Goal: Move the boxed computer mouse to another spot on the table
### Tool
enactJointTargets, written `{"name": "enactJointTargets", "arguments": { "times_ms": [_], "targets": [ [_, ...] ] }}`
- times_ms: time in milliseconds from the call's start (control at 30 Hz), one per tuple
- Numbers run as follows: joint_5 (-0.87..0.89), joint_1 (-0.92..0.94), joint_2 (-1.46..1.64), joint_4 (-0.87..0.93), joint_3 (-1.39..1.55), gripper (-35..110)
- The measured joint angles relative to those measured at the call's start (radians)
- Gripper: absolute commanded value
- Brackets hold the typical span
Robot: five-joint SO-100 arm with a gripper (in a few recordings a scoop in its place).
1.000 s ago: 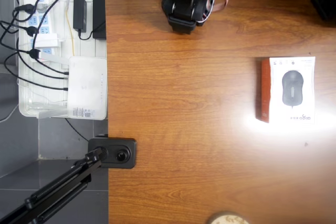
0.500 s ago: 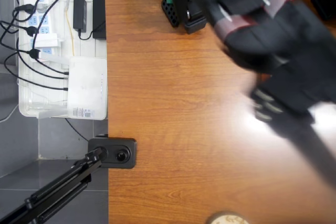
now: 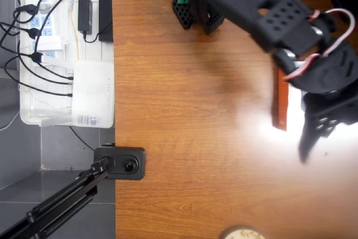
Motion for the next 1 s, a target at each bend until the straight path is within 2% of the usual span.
{"name": "enactJointTargets", "arguments": {
  "times_ms": [67,233,467,1000],
  "targets": [
    [-0.034,-0.009,-0.049,0.011,0.009,105],
    [-0.202,-0.097,-0.126,-0.114,0.064,105],
    [-0.380,-0.179,-0.192,-0.123,0.067,105],
    [-0.495,-0.259,-0.276,-0.229,0.221,103]
  ]
}}
